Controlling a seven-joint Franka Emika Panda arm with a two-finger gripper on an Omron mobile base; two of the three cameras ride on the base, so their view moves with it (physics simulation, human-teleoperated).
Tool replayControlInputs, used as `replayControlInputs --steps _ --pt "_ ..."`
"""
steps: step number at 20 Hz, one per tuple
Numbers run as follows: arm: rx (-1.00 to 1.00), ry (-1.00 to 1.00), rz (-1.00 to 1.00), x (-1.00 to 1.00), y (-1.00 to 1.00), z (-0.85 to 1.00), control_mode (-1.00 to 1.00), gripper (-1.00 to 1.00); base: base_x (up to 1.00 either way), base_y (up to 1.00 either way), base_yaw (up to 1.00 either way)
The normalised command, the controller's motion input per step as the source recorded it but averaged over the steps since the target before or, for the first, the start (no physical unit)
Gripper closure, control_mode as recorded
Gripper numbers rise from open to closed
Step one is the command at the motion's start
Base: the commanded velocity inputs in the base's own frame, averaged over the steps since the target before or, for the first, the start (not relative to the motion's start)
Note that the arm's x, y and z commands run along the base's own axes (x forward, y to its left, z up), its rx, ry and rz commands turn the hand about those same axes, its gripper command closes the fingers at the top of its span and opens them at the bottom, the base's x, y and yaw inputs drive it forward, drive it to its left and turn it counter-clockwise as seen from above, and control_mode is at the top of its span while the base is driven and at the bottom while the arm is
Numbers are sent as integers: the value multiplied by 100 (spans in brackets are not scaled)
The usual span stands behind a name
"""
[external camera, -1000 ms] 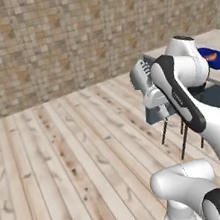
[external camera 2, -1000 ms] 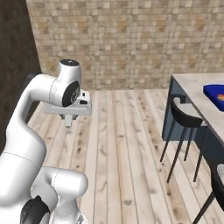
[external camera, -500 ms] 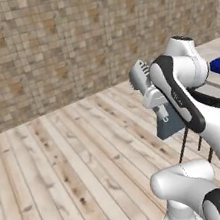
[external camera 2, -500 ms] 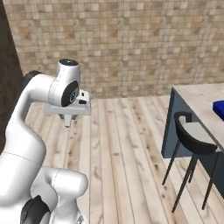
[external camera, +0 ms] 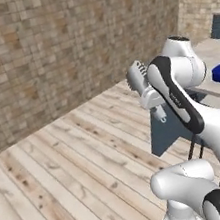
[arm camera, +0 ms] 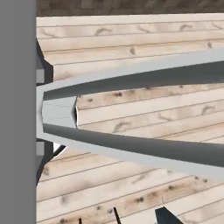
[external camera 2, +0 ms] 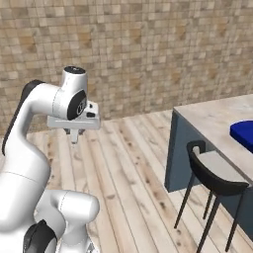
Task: Take the tongs from the drawer on the left and place them on the dining counter next to the tray containing the hot dog.
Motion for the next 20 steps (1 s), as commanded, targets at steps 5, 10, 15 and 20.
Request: replayControlInputs --steps 5,10,15,20 --pt "0 0 0 0 0 0 100 100 38 10 -52" --pt "0 0 0 0 0 0 100 100 16 2 -57" --pt "0 0 0 0 0 0 100 100 34 26 -55" --pt "0 0 0 0 0 0 100 100 41 42 -51"
